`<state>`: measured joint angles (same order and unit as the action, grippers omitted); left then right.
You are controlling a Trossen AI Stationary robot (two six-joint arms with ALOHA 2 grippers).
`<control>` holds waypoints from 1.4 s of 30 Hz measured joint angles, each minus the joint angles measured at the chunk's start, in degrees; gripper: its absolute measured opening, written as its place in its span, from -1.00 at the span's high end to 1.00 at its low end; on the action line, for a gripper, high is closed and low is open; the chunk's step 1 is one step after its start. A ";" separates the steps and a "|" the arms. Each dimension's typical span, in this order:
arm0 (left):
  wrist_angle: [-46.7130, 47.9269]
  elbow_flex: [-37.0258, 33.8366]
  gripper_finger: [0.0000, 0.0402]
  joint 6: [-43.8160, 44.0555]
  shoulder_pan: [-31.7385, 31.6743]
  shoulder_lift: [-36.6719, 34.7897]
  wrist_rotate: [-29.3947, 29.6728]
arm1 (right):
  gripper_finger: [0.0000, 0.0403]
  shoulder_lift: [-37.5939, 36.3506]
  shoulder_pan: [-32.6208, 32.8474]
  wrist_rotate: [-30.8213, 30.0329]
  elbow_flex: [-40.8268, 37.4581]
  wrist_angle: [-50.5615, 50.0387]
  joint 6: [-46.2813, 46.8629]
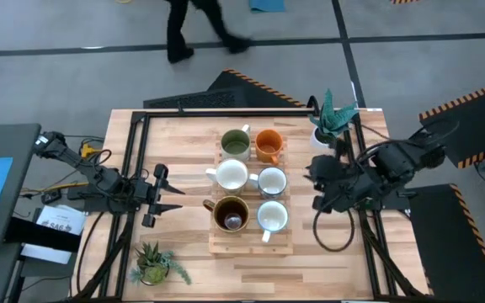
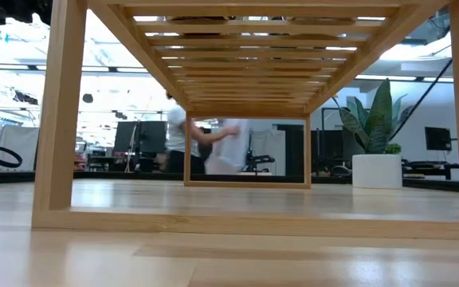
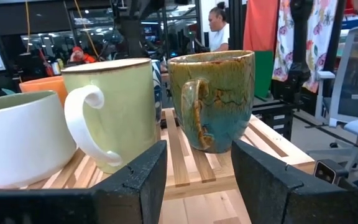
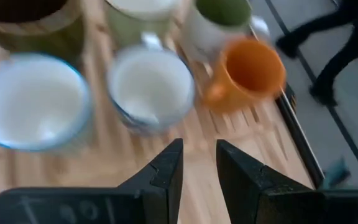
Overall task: Place coffee mugs
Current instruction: Return to Home Position
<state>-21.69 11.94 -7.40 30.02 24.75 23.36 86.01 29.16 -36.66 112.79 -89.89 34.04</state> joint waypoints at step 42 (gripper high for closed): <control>11.20 -2.53 1.00 2.68 -33.66 -0.98 -29.56 | 0.39 -40.31 4.97 -8.39 -56.30 37.02 0.71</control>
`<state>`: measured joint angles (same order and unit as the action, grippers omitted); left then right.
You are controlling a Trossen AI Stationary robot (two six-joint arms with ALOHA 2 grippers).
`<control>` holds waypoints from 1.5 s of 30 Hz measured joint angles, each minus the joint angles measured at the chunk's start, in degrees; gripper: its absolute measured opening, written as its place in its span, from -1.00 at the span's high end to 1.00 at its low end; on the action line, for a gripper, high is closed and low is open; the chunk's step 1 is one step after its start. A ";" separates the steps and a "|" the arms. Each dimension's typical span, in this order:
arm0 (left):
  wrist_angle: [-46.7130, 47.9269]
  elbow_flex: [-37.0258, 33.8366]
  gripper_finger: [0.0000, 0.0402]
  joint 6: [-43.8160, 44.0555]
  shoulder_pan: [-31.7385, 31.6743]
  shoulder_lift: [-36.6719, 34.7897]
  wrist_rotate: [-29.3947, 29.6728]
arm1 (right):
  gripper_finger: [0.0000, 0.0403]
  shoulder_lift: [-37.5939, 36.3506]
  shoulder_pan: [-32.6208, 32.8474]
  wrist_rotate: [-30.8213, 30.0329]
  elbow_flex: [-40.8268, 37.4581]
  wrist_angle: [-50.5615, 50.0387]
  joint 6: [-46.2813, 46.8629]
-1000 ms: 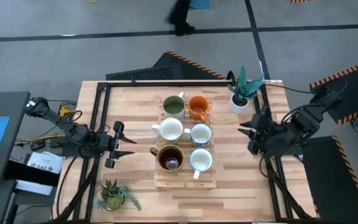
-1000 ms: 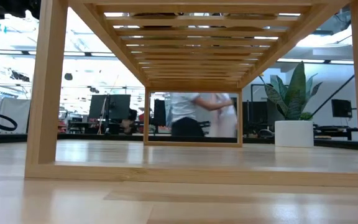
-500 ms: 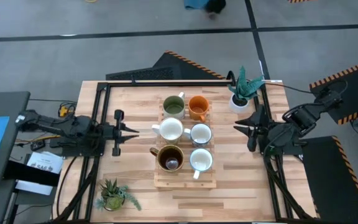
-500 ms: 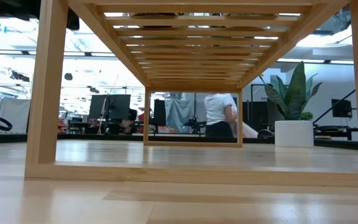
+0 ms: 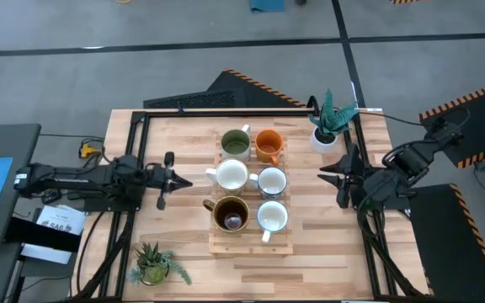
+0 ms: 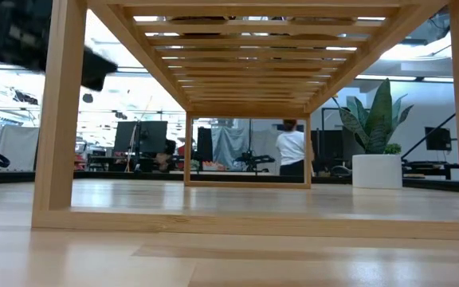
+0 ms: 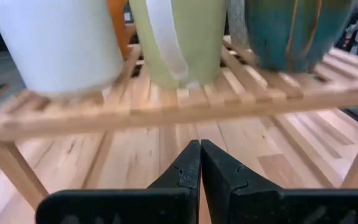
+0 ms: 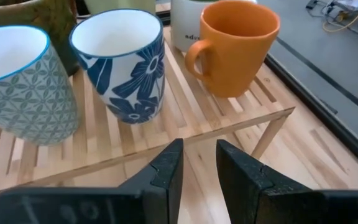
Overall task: Place coffee mugs
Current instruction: Return to Home Position
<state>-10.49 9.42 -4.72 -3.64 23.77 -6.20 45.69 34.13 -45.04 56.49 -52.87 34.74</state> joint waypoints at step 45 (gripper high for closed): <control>7.42 -8.99 1.00 3.28 7.08 -22.32 7.76 | 0.39 0.04 1.91 0.14 0.00 -2.76 2.32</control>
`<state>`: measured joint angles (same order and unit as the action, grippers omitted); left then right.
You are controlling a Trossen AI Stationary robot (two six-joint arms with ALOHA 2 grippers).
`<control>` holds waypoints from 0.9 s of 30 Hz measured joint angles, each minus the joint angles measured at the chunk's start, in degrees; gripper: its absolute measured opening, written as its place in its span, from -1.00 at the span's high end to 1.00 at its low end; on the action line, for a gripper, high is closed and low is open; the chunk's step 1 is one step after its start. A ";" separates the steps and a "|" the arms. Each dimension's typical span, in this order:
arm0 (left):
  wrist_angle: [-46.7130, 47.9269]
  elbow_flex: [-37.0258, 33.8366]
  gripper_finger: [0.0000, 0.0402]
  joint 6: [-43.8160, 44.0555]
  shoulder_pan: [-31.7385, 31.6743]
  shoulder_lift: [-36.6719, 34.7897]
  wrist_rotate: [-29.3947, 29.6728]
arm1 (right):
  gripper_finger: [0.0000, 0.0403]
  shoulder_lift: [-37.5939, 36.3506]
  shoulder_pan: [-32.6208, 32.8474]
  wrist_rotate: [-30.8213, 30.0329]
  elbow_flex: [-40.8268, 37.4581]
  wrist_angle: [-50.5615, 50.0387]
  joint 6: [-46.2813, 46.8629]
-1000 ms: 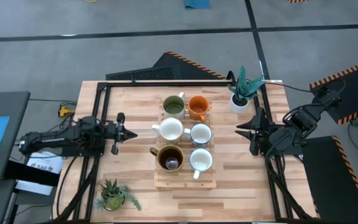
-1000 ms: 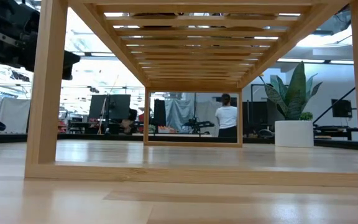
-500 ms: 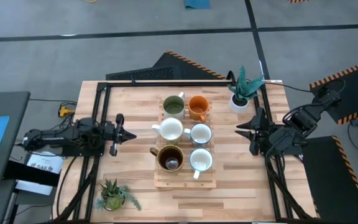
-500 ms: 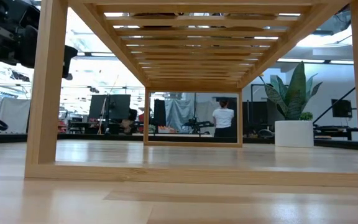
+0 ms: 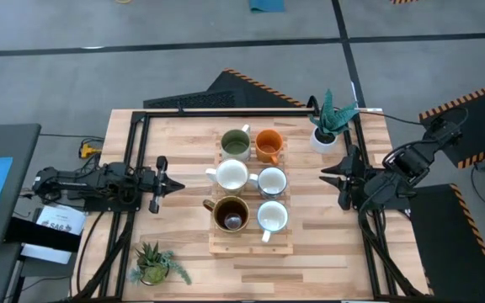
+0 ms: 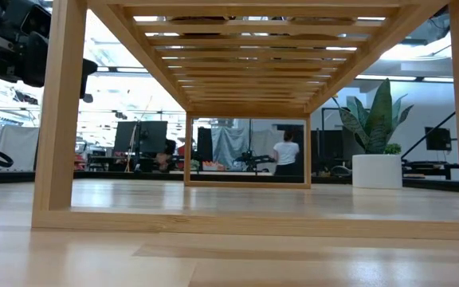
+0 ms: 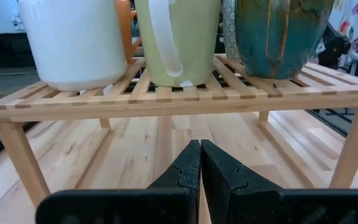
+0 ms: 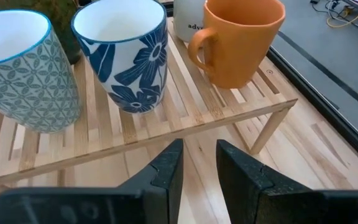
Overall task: Place coffee mugs
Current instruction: Return to Home Position
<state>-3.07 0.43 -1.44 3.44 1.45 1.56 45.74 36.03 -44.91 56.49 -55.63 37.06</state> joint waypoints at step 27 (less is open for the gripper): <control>-0.07 -0.04 1.00 5.14 -0.04 0.00 6.38 | 0.92 -23.88 -9.72 16.27 -35.02 43.57 -22.57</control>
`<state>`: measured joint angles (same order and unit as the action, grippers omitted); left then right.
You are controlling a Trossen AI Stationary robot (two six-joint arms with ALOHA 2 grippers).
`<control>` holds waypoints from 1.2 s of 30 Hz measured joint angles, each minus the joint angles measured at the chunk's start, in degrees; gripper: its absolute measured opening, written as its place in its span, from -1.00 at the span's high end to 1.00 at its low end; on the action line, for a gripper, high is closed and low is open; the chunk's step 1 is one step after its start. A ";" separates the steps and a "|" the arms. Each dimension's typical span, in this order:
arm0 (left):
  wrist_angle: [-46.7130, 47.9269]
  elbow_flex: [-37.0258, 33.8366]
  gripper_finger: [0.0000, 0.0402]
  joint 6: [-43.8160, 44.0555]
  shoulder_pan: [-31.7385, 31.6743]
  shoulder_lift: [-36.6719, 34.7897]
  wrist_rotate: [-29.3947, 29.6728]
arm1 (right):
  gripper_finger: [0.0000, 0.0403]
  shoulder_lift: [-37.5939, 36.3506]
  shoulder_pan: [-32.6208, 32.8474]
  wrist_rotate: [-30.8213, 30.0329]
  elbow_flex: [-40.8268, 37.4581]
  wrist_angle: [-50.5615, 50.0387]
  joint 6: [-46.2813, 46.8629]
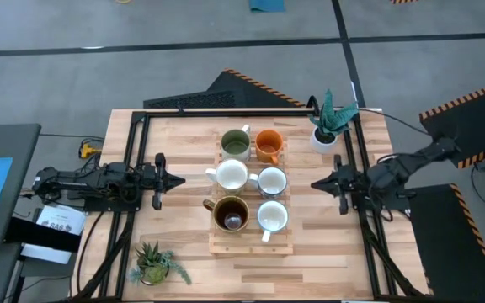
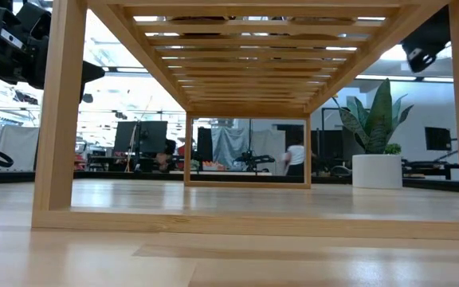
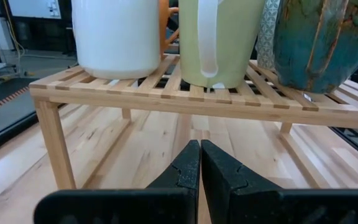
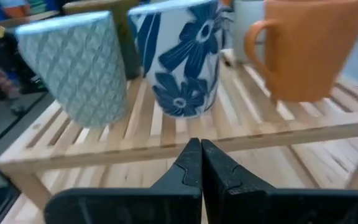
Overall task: Place coffee mugs
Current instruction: Return to Home Position
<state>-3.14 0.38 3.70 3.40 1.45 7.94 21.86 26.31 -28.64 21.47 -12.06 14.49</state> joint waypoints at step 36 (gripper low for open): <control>0.07 0.00 1.00 0.00 0.00 0.02 0.00 | 0.80 -17.35 -18.21 25.26 -21.02 13.77 -13.75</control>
<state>-3.07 0.38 3.70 3.40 1.48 7.94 4.51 8.10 -3.38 0.45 1.71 0.74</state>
